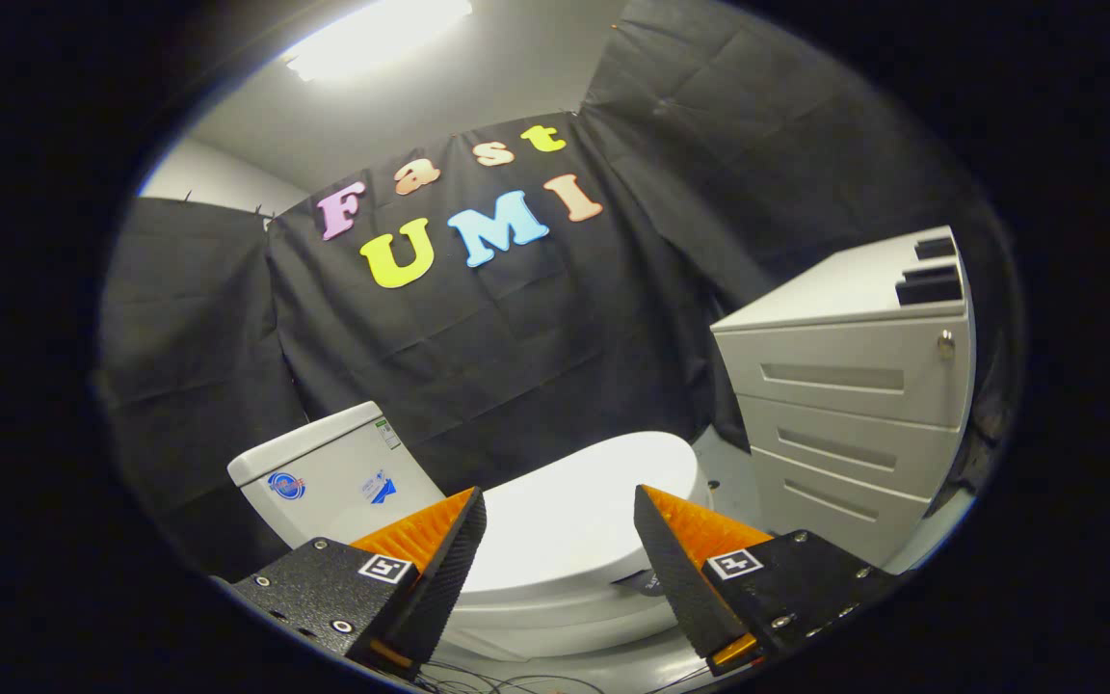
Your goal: Open the toilet lid.
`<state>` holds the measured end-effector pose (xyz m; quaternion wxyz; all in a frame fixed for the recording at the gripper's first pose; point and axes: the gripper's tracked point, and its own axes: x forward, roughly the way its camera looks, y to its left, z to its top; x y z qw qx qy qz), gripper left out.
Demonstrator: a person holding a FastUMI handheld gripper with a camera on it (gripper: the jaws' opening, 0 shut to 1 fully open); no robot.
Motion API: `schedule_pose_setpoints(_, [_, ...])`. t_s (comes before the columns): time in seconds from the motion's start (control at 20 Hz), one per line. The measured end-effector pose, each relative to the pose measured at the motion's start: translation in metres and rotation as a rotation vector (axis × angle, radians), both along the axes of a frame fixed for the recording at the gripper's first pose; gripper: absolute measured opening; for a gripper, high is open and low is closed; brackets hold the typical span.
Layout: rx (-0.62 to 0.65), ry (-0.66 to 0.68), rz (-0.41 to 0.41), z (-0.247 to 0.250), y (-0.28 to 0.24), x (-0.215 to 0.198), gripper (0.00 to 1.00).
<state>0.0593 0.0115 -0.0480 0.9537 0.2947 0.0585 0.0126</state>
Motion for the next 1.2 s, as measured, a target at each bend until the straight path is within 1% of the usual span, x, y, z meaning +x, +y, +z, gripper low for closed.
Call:
schedule_pose_setpoints(0.1, [0.082,0.022,0.008,-0.013,-0.001,0.004,0.95])
schedule_pose_setpoints(0.25, [0.189,0.058,-0.034,-0.032,-0.014,0.011,0.95])
schedule_pose_setpoints(0.4, [0.235,0.108,-0.063,-0.055,-0.019,0.015,0.94])
schedule_pose_setpoints(0.5, [0.273,0.14,-0.066,-0.07,-0.018,0.017,0.94])
schedule_pose_setpoints(0.65, [0.368,0.191,-0.067,-0.095,-0.017,0.017,0.95])
schedule_pose_setpoints(0.75, [0.457,0.219,-0.09,-0.111,-0.021,0.017,0.94])
schedule_pose_setpoints(0.85, [0.517,0.234,-0.124,-0.126,-0.027,0.018,0.94])
schedule_pose_setpoints(0.9, [0.539,0.247,-0.134,-0.133,-0.027,0.018,0.93])
schedule_pose_setpoints(1.0, [0.557,0.273,-0.14,-0.145,-0.025,0.019,0.88])
schedule_pose_setpoints(1.1, [0.572,0.292,-0.122,-0.151,-0.018,0.021,0.82])
schedule_pose_setpoints(1.15, [0.575,0.301,-0.11,-0.154,-0.012,0.023,0.77])
schedule_pose_setpoints(1.2, [0.581,0.31,-0.098,-0.157,-0.008,0.024,0.74])
